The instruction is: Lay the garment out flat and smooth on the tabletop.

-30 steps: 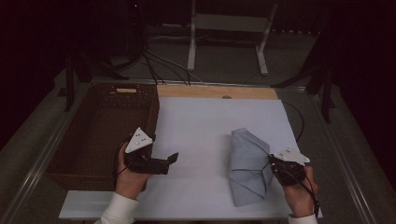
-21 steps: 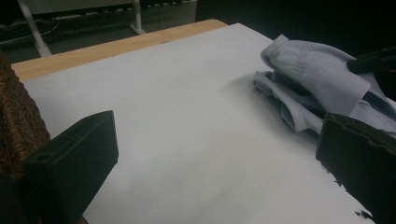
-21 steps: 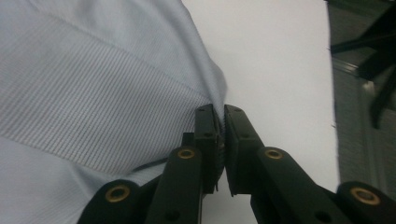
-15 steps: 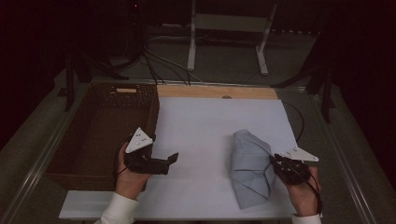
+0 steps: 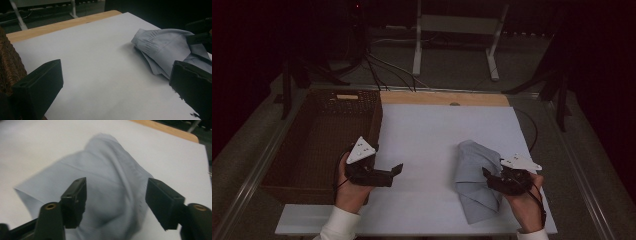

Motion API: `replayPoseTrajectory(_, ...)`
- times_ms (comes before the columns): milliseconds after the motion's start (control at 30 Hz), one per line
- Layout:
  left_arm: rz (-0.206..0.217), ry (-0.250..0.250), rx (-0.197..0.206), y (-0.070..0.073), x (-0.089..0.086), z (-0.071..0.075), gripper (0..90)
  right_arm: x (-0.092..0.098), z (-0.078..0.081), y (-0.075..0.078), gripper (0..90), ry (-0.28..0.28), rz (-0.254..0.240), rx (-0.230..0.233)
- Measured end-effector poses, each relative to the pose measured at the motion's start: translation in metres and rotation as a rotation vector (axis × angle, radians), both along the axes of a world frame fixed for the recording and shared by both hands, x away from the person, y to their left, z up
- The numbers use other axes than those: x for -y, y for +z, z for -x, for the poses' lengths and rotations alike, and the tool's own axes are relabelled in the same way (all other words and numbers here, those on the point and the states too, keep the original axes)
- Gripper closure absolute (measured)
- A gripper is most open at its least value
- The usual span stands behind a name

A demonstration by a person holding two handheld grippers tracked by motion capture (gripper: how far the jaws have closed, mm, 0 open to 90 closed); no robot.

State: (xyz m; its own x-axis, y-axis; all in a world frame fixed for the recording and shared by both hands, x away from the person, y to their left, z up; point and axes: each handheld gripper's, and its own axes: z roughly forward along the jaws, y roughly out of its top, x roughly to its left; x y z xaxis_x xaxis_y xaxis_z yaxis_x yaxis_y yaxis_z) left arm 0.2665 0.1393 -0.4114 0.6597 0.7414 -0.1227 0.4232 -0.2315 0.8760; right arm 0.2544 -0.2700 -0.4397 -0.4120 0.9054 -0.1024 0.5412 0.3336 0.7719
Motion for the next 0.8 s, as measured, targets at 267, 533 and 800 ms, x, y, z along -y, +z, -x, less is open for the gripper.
replayPoseTrajectory(267, -0.003, -0.001, 0.000, 0.000, 0.000, 0.000, 0.3, -0.022, 0.002, 0.008, 26.3, 0.079, -0.027, 0.033)
replayPoseTrajectory(533, 0.000, -0.001, 0.000, 0.000, 0.000, 0.000, 0.2, -0.047, -0.004, -0.004, 21.1, 0.141, -0.006, -0.005)
replayPoseTrajectory(800, 0.001, -0.001, 0.000, 0.000, 0.000, 0.000, 0.2, -0.045, -0.013, -0.024, 18.2, 0.112, 0.078, -0.045)
